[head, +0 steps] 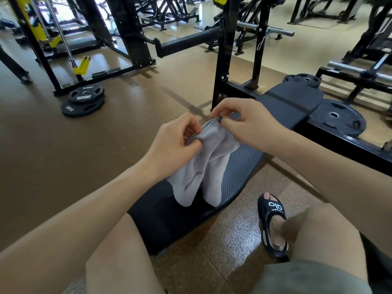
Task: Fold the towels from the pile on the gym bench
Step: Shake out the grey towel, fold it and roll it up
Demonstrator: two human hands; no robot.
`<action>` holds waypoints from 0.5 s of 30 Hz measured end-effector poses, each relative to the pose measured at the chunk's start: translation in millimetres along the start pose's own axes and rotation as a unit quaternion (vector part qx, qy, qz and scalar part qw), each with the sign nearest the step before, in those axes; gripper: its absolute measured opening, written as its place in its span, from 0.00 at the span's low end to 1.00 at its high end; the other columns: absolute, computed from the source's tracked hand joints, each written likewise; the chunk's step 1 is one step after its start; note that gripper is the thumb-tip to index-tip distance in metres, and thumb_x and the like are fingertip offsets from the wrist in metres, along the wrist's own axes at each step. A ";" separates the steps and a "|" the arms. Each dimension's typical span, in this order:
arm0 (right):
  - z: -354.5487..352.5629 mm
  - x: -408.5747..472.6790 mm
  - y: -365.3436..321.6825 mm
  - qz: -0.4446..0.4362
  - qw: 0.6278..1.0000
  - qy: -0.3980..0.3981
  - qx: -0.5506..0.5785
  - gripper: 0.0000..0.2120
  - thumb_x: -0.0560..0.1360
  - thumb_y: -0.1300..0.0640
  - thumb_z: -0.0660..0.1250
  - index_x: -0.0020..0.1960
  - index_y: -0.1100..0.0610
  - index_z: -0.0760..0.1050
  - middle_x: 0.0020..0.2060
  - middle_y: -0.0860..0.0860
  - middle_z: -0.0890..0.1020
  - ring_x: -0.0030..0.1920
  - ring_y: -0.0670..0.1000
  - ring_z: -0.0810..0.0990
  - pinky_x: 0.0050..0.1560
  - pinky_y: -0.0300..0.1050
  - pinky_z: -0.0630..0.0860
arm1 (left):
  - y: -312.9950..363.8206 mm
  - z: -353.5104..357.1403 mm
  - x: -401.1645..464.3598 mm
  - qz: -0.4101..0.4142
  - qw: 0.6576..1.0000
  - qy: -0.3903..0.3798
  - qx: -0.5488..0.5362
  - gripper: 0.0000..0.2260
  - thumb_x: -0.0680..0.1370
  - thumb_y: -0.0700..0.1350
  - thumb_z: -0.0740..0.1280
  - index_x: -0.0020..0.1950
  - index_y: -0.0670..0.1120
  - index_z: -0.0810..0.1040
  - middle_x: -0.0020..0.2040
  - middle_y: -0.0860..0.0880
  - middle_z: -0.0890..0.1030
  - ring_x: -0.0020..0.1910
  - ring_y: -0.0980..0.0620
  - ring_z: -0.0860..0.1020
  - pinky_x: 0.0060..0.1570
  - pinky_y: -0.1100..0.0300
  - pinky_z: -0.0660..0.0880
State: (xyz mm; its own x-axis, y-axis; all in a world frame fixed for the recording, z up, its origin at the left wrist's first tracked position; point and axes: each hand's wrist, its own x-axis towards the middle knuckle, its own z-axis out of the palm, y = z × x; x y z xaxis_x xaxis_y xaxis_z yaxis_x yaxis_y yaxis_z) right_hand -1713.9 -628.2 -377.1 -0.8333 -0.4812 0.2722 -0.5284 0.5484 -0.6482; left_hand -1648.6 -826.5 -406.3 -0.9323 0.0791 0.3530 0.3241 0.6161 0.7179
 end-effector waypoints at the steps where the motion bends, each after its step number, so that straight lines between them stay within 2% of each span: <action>1: -0.3 -0.8 0.0 -0.007 1.000 -0.002 -0.010 0.14 0.76 0.64 0.62 0.52 0.48 0.81 0.47 0.45 0.82 0.45 0.46 0.81 0.43 0.43 0.78 | -0.4 0.2 0.2 -0.003 1.000 0.000 0.001 0.07 0.73 0.36 0.69 0.45 0.47 0.76 0.42 0.49 0.80 0.42 0.48 0.78 0.43 0.47 0.77; 3: -0.9 -2.1 -0.4 -0.019 0.999 -0.002 -0.026 0.14 0.76 0.64 0.61 0.52 0.48 0.81 0.47 0.44 0.82 0.46 0.51 0.82 0.46 0.50 0.80 | -1.3 0.2 0.1 0.000 1.000 -0.005 0.006 0.06 0.73 0.36 0.70 0.44 0.46 0.77 0.40 0.49 0.80 0.40 0.49 0.78 0.43 0.49 0.77; 6: -0.1 -1.7 1.2 -0.030 0.999 0.018 -0.040 0.12 0.79 0.63 0.61 0.53 0.51 0.81 0.47 0.45 0.83 0.48 0.46 0.81 0.51 0.46 0.78 | -3.2 2.4 -2.2 0.024 0.999 -0.016 0.021 0.04 0.73 0.37 0.70 0.42 0.45 0.77 0.39 0.49 0.80 0.39 0.49 0.78 0.43 0.50 0.77; 9: 3.5 -0.9 2.4 -0.035 0.998 0.037 -0.047 0.11 0.80 0.62 0.61 0.54 0.52 0.81 0.47 0.46 0.84 0.50 0.47 0.81 0.54 0.49 0.78 | -8.9 8.7 -5.8 0.053 0.998 -0.017 0.043 0.05 0.75 0.40 0.70 0.40 0.45 0.76 0.39 0.49 0.78 0.40 0.49 0.77 0.43 0.49 0.76; 13: 5.5 0.1 0.2 -0.035 0.995 0.061 -0.066 0.10 0.81 0.61 0.61 0.55 0.53 0.80 0.48 0.45 0.83 0.50 0.45 0.80 0.54 0.47 0.78 | -24.6 18.5 -13.3 0.073 0.989 -0.046 0.123 0.09 0.77 0.46 0.68 0.39 0.48 0.71 0.39 0.53 0.73 0.38 0.49 0.75 0.40 0.46 0.75; 15: 4.8 0.1 -1.9 -0.027 0.995 0.080 -0.061 0.11 0.81 0.61 0.60 0.56 0.53 0.80 0.49 0.46 0.83 0.48 0.44 0.80 0.50 0.44 0.79 | -36.0 23.5 -19.5 0.074 0.980 -0.065 0.171 0.10 0.78 0.49 0.67 0.40 0.48 0.70 0.41 0.54 0.72 0.38 0.51 0.73 0.38 0.48 0.75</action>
State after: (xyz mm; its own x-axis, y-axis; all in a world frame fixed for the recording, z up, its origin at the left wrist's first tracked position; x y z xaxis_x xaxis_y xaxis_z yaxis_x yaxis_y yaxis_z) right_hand -1712.2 -632.6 -379.3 -0.8133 -0.4023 0.4203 -0.5805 0.6087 -0.5408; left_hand -1645.9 -831.8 -453.2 -0.8989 0.2733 0.3424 0.4053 0.8155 0.4132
